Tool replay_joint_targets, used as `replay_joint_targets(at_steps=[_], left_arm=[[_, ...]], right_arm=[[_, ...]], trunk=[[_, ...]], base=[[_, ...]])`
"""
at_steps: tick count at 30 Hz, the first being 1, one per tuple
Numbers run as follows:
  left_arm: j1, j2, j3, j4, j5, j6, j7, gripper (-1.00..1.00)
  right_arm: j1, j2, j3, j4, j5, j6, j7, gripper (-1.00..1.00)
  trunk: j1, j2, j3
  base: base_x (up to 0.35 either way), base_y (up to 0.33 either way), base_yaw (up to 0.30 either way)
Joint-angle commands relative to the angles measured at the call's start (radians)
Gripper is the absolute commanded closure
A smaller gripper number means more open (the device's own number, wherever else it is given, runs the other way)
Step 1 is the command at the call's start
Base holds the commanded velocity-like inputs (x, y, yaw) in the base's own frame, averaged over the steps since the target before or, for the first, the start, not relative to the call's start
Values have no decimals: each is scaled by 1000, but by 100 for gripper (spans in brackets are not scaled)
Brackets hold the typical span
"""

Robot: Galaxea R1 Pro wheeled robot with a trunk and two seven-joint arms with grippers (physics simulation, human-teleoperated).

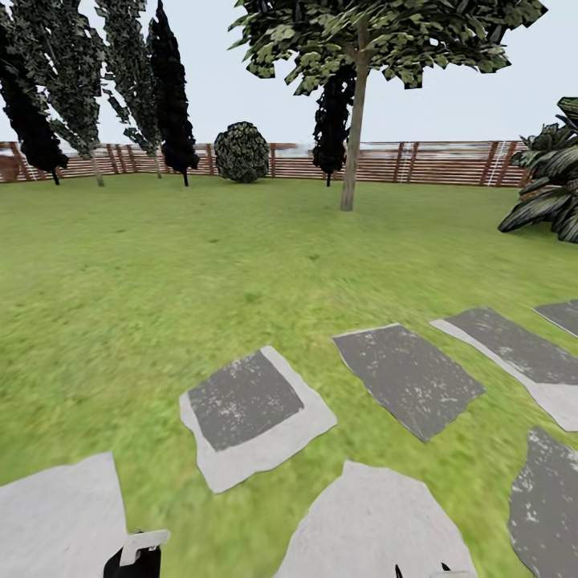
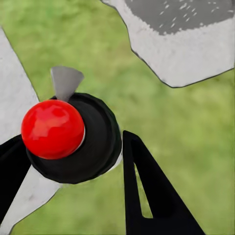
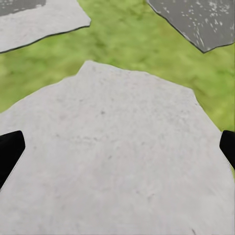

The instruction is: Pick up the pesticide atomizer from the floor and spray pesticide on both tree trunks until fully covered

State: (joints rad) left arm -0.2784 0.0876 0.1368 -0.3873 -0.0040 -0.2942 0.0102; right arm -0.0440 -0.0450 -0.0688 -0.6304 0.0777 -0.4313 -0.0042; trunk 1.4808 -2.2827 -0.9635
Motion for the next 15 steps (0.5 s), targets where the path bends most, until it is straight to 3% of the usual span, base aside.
replay_joint_targets(at_steps=[1,5,11,15], left_arm=[[-1,0,1,1,-1,-3,1,100],[-1,0,1,1,-1,-3,1,100],[-1,0,1,1,-1,-3,2,100],[-1,0,1,1,-1,-3,2,100]], right_arm=[[0,0,-3,0,8,-3,0,-100],[0,0,-3,1,8,-3,0,-100],[0,0,-3,1,8,-3,0,-100],[0,0,-2,0,8,-3,0,-100]], trunk=[[0,0,-1],[0,0,-1],[0,0,-1],[0,0,-1]], base=[[337,0,0],[337,0,-23],[337,0,-200],[337,0,-56]])
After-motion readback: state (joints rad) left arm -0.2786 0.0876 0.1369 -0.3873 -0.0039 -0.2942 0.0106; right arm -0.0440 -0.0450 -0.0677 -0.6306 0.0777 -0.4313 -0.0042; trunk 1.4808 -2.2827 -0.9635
